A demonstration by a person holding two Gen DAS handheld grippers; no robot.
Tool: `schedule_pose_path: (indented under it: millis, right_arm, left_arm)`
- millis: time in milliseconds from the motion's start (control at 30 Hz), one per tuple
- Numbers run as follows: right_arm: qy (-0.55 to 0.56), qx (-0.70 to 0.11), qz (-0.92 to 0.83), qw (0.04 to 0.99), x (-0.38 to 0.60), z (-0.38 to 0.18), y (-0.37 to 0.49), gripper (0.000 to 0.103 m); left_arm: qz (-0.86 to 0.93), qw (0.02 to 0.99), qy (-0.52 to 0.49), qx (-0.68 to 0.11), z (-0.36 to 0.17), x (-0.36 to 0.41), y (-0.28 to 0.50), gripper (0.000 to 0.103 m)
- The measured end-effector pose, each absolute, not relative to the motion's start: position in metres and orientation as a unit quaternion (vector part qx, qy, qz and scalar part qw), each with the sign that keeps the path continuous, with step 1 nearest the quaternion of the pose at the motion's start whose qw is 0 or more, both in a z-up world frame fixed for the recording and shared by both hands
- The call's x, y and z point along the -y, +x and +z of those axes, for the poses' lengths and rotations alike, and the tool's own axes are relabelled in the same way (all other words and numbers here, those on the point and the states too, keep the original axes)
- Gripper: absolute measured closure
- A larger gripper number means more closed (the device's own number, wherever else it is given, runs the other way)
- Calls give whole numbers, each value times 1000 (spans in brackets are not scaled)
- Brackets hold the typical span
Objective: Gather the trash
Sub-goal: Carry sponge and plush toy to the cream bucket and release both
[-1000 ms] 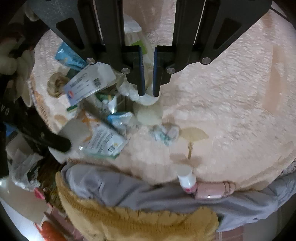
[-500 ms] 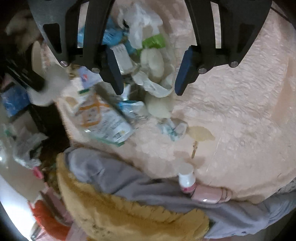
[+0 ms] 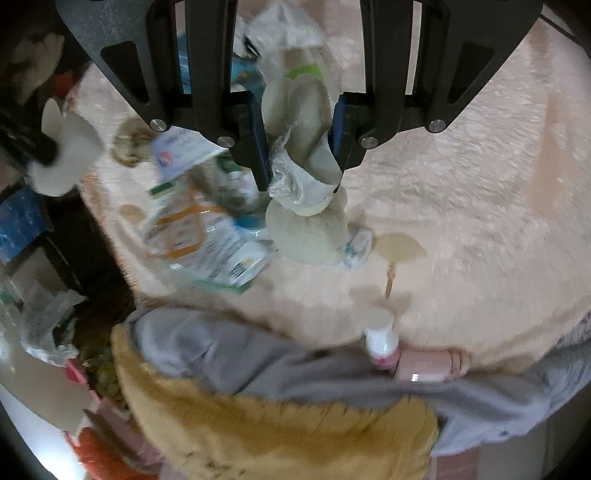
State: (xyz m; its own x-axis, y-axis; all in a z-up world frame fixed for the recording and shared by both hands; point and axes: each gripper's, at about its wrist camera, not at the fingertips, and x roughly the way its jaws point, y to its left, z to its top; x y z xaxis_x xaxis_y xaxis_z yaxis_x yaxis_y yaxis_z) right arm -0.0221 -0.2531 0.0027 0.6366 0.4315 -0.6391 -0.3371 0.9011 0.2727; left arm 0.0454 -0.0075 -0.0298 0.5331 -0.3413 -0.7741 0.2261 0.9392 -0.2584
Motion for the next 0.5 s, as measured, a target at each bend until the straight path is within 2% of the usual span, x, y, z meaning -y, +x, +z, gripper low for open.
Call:
schedule_pose_path:
  millis: [200, 500]
  right_arm:
    - [76, -369, 177, 909, 293, 3, -40, 67]
    - [120, -381, 49, 916, 421, -14, -84, 67]
  left_arm:
    - [-227, 873, -49, -430, 13, 45, 16, 76]
    - [-354, 838, -15, -415, 38, 178, -22, 76]
